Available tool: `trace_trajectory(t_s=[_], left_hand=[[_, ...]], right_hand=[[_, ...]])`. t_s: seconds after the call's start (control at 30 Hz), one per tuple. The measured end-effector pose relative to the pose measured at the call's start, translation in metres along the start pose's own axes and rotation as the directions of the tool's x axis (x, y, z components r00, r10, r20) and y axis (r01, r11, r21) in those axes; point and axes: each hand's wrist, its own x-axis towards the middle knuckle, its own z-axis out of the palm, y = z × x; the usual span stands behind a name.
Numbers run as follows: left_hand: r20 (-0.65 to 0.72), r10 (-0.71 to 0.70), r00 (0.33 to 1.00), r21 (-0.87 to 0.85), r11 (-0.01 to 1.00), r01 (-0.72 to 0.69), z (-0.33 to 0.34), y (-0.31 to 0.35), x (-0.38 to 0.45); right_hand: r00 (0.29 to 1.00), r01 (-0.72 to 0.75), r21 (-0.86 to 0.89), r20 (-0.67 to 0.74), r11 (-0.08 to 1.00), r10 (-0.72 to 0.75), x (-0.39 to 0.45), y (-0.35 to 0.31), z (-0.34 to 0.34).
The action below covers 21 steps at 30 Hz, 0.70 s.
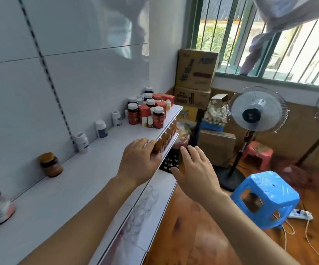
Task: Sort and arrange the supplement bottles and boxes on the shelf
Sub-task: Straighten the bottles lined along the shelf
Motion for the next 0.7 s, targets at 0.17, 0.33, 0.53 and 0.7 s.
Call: trace_trajectory(t_s=[0.17, 0.33, 0.53, 0.7], left_hand=[[-0.007, -0.084, 0.996, 0.006, 0.996, 0.084, 0.030, 0.000, 0.073], [-0.025, -0.139, 0.990, -0.008, 0.990, 0.139, 0.063, -0.012, 0.142], [-0.039, -0.214, 0.976, -0.050, 0.976, 0.212, 0.113, -0.040, 0.230], [-0.042, -0.275, 0.961, -0.048, 0.961, 0.273, 0.137, -0.057, 0.284]], right_hand=[[0.998, 0.055, 0.006, -0.002, 0.998, -0.055, 0.079, 0.052, 0.004], [0.989, 0.141, 0.022, 0.030, 0.990, -0.141, 0.157, 0.082, 0.027], [0.971, 0.235, 0.016, 0.043, 0.972, -0.235, 0.258, 0.112, 0.050], [0.956, 0.285, 0.038, 0.063, 0.958, -0.287, 0.339, 0.125, 0.065]])
